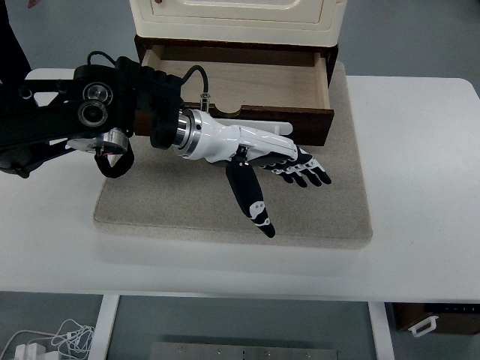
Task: Close drawer under combined cabinet
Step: 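Lower the left hand against the drawer front beside the white handle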
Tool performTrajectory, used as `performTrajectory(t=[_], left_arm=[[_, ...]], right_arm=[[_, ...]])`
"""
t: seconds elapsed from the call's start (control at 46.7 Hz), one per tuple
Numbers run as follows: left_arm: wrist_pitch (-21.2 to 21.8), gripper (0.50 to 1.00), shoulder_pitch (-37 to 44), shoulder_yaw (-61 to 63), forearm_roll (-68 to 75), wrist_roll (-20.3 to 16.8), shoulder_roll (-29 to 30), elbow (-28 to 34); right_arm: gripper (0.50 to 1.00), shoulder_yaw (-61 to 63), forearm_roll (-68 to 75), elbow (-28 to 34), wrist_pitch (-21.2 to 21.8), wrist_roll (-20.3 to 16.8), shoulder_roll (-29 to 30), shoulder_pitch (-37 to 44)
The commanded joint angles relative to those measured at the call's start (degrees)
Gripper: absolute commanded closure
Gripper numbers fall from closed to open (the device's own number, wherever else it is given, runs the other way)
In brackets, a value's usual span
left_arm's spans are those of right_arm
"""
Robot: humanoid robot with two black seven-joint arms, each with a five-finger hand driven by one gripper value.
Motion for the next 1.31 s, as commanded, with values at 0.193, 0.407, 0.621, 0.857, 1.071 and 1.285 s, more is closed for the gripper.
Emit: performTrajectory(t=[0.193, 0.407, 0.621, 0.857, 1.071, 1.285], left_arm=[[0.78, 0.504, 0.84, 1.1, -0.66, 8.76, -0.1, 0.41], [3.41, 0.504, 0.84, 1.28, -4.26, 12.98, -0.54, 2.69], [4.74, 0.504, 0.67, 1.1, -6.99, 13.44, -0.45, 3.13], [4.56, 0.501, 0.05, 1.01, -7.08, 13.44, -1.07, 6.38], [3.59, 0.504, -0.56, 1.19, -6.73, 13.44, -1.25, 8.4], [2.89, 0.504, -2.14, 1.19, -6.73, 13.44, -1.42, 10.77]], right_arm=[[0.548, 0.0, 0.0, 0.0, 0.0, 0.0, 0.0, 0.0], [0.548, 0.0, 0.0, 0.0, 0.0, 0.0, 0.0, 0.0], [0.548, 0.0, 0.0, 0.0, 0.0, 0.0, 0.0, 0.0], [0.548, 0.0, 0.0, 0.0, 0.0, 0.0, 0.0, 0.0], [0.548, 0.0, 0.0, 0.0, 0.0, 0.0, 0.0, 0.0], [0.548, 0.0, 0.0, 0.0, 0.0, 0.0, 0.0, 0.0]])
